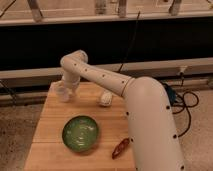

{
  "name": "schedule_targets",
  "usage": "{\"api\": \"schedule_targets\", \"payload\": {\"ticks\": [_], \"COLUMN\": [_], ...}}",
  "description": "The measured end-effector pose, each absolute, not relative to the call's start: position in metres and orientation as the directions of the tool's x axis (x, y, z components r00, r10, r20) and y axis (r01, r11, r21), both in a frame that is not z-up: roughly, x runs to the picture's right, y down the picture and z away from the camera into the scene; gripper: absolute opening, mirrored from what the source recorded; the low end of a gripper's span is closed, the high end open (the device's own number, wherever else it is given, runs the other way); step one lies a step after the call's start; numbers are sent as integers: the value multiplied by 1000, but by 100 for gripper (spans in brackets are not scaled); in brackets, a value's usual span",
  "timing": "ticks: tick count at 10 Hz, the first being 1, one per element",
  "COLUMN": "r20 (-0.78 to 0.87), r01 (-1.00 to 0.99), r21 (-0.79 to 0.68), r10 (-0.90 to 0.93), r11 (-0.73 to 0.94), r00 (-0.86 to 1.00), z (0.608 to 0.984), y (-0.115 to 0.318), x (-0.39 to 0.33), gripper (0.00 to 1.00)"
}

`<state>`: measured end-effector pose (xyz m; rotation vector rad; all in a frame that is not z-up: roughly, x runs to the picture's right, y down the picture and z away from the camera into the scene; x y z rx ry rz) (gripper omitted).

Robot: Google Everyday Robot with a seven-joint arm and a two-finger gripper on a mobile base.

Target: Place the ceramic cup in the ceramic bowl

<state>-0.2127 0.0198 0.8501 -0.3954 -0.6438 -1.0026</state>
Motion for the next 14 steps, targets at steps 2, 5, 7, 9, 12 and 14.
{"api": "schedule_targets", "payload": {"ticks": [2,5,7,9,12,14], "r20": [664,655,648,643,652,672], "r01": [889,905,908,916,928,931], "r21": [-43,-108,-123,-125,-104,-67], "r10": [-652,-654,-661,-672,-680,-674], "r11": [456,412,401,382,358,359], "r00": [366,377,379,368,335,308], "z": [864,889,895,897,896,893], "y": [25,32,32,34,39,42], "x": [-220,-213,-212,-213,-219,-226], "gripper": [80,80,80,66,34,16]}}
